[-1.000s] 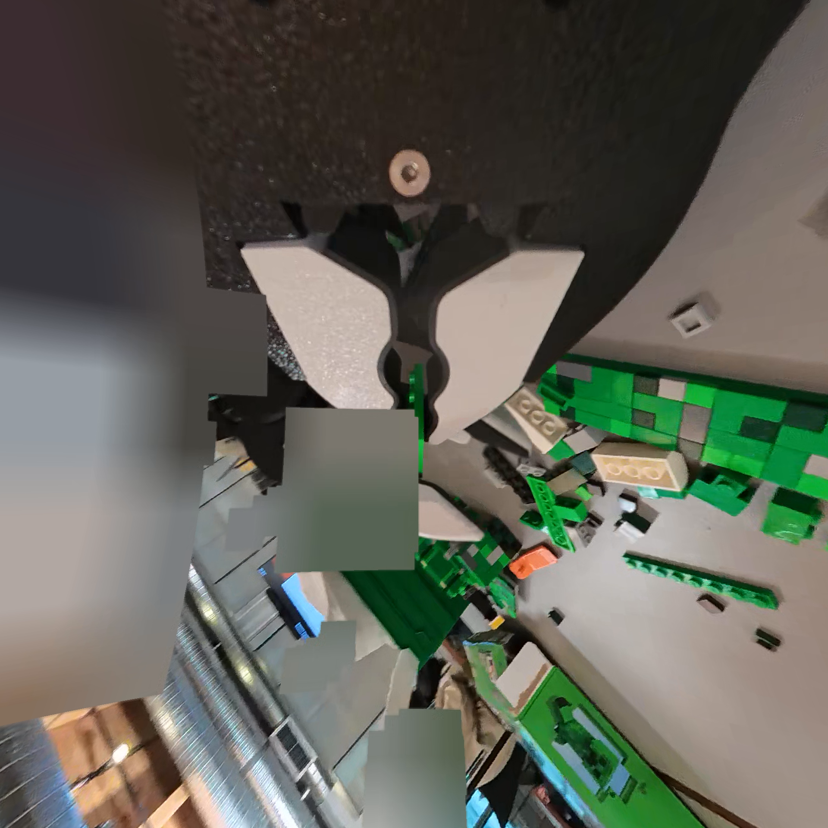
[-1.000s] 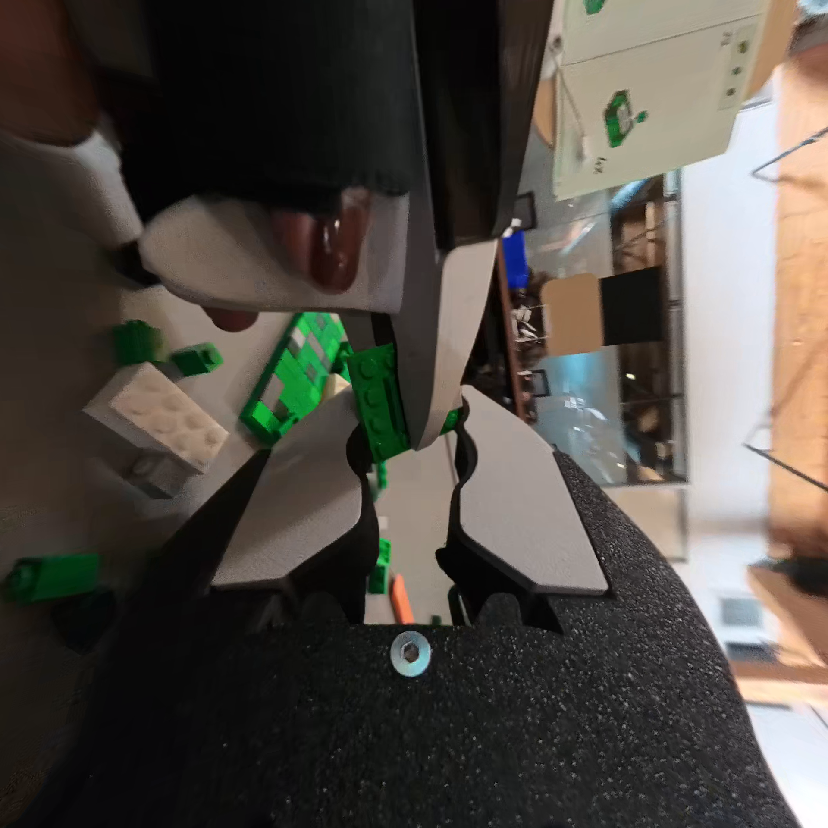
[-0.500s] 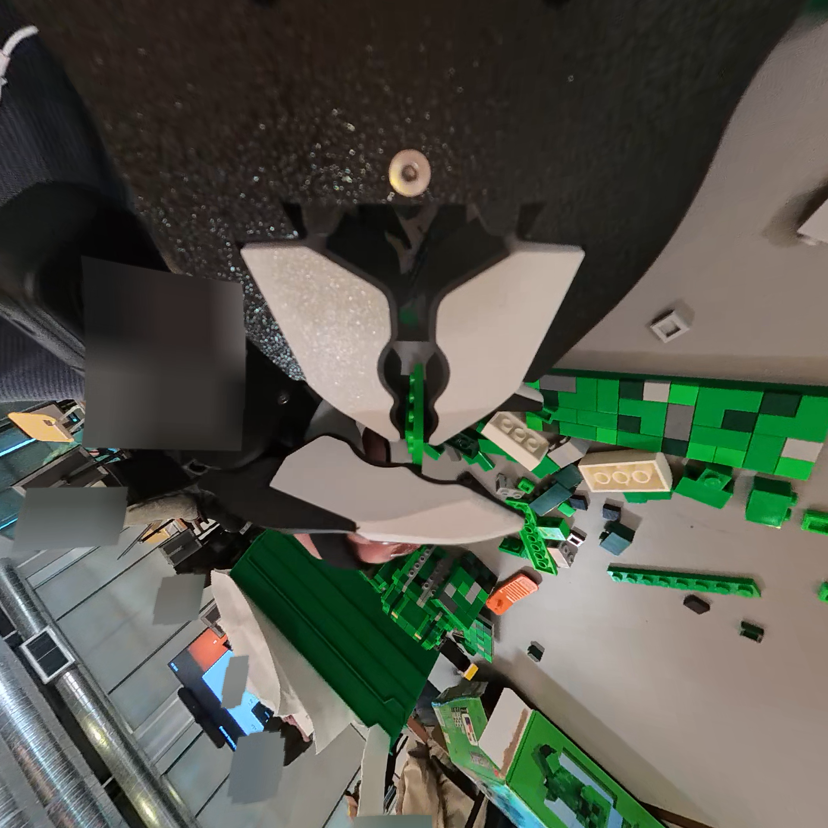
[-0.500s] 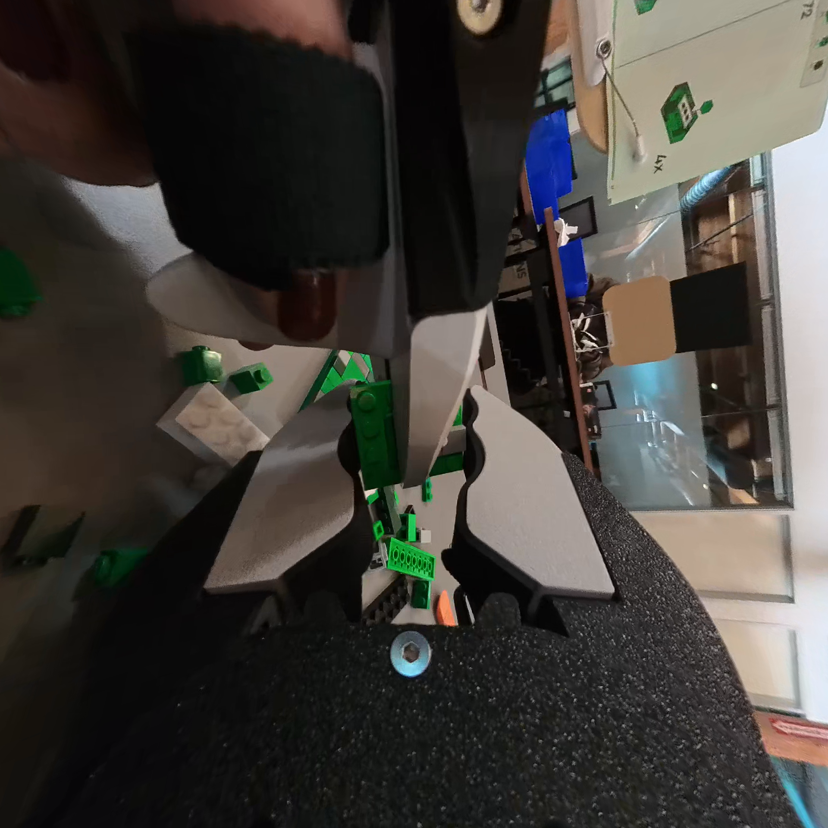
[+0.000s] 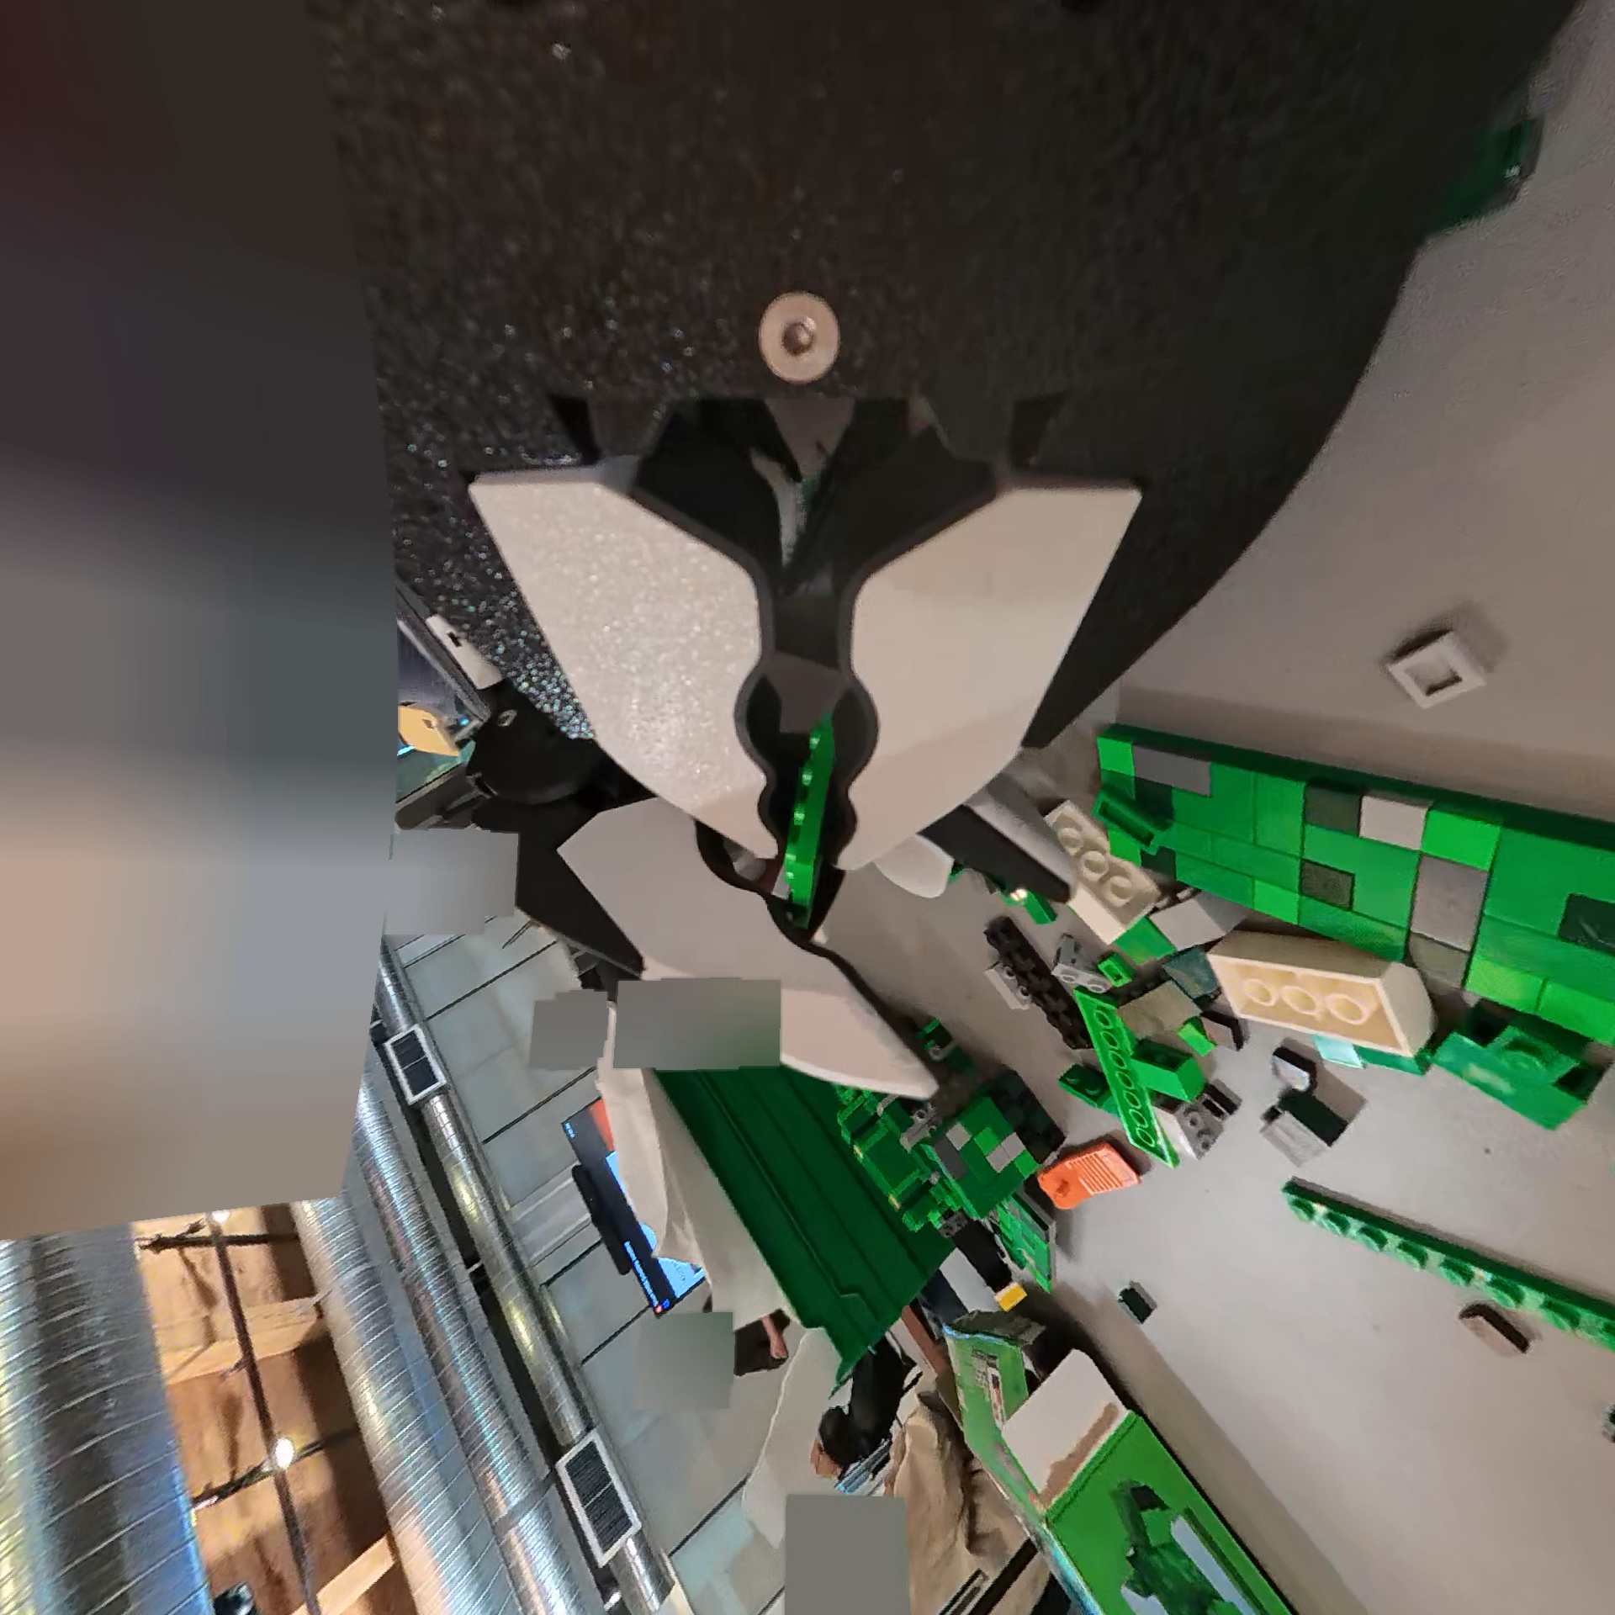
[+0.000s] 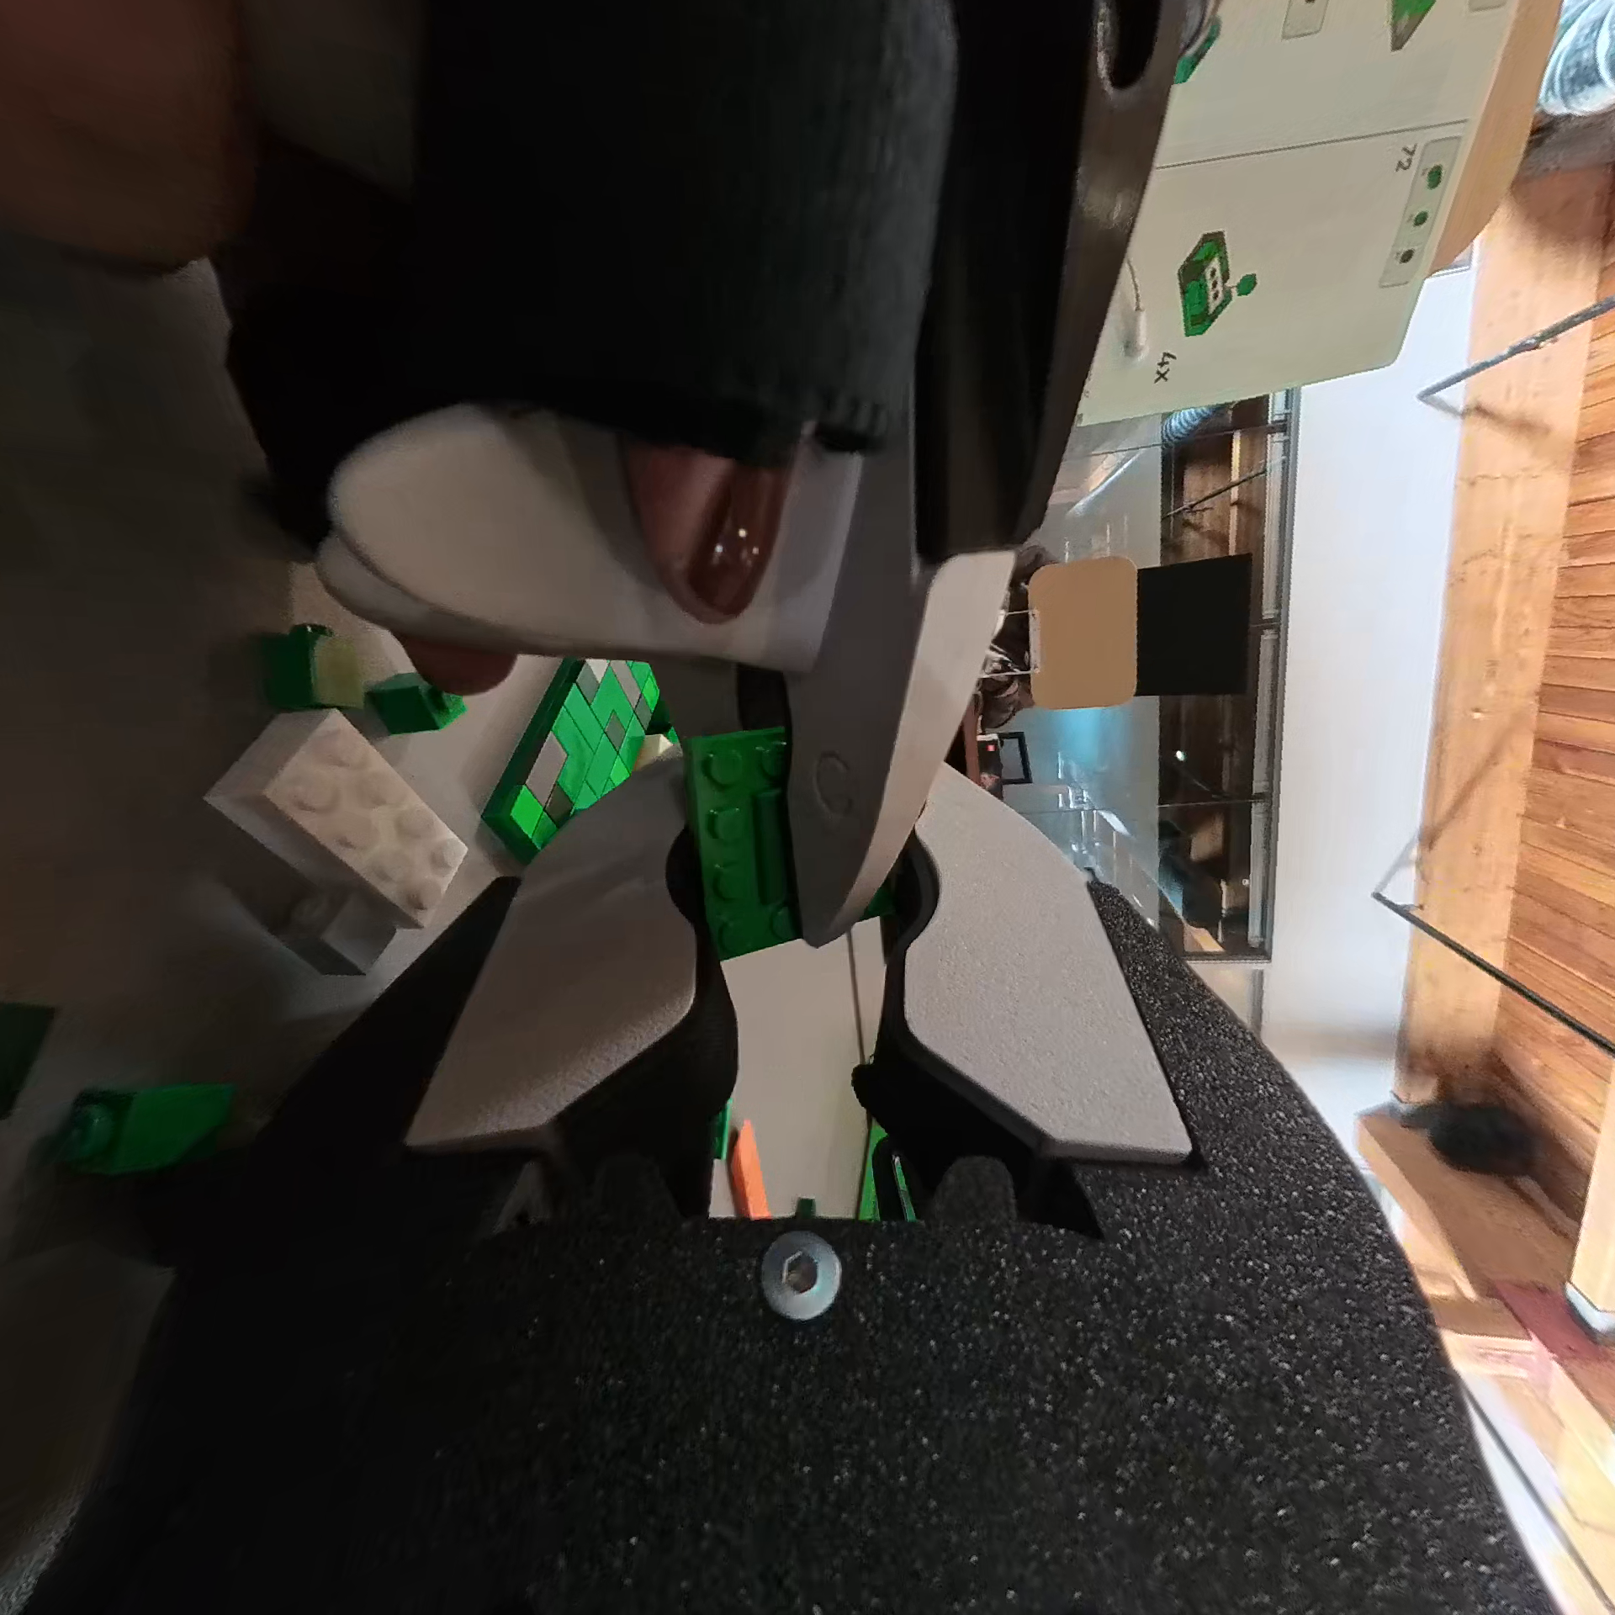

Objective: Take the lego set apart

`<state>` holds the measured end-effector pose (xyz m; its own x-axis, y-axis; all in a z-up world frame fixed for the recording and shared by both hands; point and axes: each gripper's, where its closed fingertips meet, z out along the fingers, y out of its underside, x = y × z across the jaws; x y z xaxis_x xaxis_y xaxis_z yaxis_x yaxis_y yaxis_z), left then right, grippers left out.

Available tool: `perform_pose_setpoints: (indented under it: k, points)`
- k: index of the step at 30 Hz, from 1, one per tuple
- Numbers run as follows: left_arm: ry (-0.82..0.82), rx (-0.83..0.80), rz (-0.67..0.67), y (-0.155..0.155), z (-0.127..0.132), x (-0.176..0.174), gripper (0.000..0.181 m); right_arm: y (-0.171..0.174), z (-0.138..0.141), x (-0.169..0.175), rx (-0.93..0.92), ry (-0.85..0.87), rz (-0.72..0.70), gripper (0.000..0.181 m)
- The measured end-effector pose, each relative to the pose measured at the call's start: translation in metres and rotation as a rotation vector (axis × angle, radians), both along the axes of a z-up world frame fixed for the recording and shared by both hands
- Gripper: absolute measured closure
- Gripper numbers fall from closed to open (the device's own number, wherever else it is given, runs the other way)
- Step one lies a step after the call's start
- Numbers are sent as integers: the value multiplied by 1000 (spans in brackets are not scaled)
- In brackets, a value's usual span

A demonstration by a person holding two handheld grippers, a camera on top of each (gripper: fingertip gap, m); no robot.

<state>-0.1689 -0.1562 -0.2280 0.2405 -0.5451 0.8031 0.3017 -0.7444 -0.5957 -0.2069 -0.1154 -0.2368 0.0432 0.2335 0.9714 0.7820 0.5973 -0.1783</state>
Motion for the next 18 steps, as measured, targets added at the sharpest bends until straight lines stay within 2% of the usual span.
perform_pose_setpoints:
  k: [5,10,15,18]
  points:
    - [-54,-30,-10,0,3,-1,176,0,1,-1,8,14,4,146]
    - [205,74,25,1,-11,0,176,3,-16,-1,-130,4,-11,137]
    - [199,67,17,2,-12,2,176,2,-21,0,-190,3,5,143]
    - [232,60,-35,-2,-17,1,170,0,-22,-1,-212,3,27,143]
